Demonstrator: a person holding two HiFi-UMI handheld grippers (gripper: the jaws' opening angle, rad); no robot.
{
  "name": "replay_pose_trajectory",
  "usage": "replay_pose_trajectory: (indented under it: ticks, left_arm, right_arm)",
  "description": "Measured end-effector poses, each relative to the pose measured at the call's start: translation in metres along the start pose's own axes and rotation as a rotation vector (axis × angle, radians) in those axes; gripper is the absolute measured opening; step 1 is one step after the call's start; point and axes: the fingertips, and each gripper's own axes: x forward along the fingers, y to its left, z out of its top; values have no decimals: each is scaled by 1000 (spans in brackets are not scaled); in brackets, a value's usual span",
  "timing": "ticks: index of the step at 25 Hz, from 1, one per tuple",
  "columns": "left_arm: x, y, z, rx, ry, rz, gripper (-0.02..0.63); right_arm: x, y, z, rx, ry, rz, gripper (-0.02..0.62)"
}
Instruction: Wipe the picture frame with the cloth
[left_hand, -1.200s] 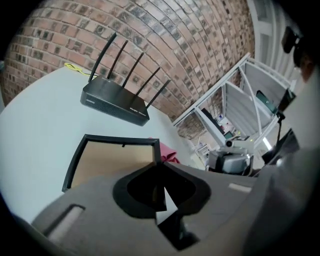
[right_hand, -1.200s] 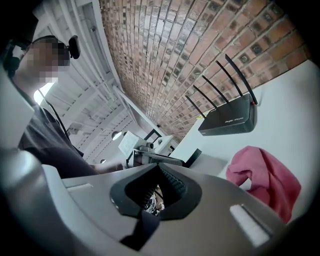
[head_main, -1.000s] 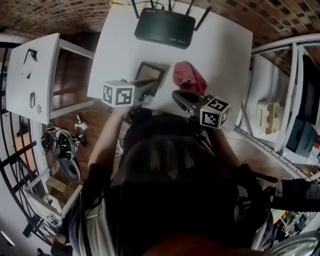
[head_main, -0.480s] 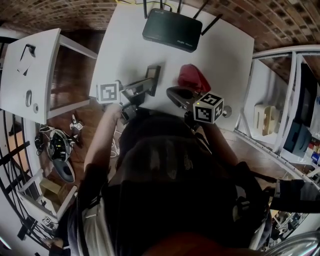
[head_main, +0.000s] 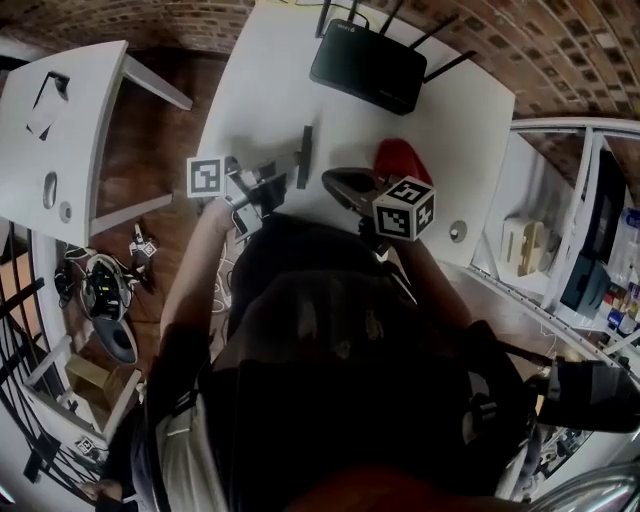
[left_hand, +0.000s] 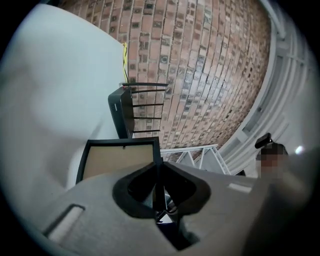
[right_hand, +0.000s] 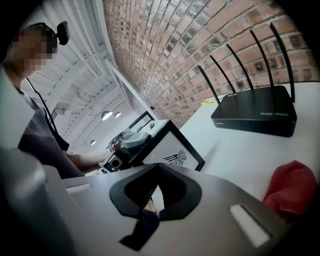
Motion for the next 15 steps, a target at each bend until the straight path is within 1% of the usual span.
replay_pose_trajectory:
  ticks: [2, 4, 9, 11, 15]
  left_arm:
    - [-7, 0, 5, -5, 14, -12, 41]
    - [-15, 0, 9, -2, 27, -6, 41]
    - [-32, 2, 19, 17, 56, 14, 41]
    - [-38, 2, 21, 13, 61, 14, 41]
    - [-50, 5, 25, 2, 78, 19, 41]
  right_arm:
    - [10, -7, -1, 11, 18, -24, 2]
    - [21, -15, -7, 29, 45, -50, 2]
    - [49, -46, -32, 45, 154, -140, 2]
    - [55, -57, -36, 70, 164, -177, 2]
    - [60, -71, -39, 129, 159, -211, 2]
